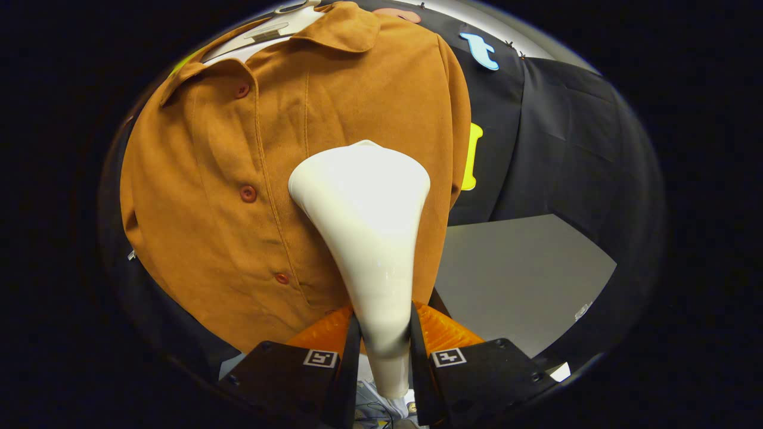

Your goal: Iron the clothes twice with a garment steamer, once on the left side and once on the right side.

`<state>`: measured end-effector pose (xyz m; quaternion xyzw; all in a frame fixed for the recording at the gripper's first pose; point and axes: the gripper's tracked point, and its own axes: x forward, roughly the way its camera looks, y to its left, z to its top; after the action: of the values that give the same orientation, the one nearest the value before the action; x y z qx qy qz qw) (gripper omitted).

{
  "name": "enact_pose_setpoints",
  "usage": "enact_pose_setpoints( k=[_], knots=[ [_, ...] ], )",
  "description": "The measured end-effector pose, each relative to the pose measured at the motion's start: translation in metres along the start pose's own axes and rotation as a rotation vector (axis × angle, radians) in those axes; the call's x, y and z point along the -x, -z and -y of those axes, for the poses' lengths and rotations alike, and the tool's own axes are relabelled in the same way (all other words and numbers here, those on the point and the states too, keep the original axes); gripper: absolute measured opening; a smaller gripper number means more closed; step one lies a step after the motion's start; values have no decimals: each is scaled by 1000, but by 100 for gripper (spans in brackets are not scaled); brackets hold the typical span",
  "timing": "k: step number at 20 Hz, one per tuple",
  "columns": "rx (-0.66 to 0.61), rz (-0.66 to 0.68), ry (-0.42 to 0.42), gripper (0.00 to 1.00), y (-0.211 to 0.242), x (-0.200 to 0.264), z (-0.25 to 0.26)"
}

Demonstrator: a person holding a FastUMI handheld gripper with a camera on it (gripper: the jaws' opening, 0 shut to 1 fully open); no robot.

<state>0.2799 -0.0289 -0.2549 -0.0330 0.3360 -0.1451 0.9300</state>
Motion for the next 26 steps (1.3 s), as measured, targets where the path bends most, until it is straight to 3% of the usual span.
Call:
enact_pose_setpoints(
  k=[17, 21, 26],
  knots=[
    [-29, -265, -5, 43, 100, -17, 12],
    [-57, -200, 8, 43, 78, -7, 15],
    [-81, 19, -2, 43, 0, 34, 19]
  ],
)
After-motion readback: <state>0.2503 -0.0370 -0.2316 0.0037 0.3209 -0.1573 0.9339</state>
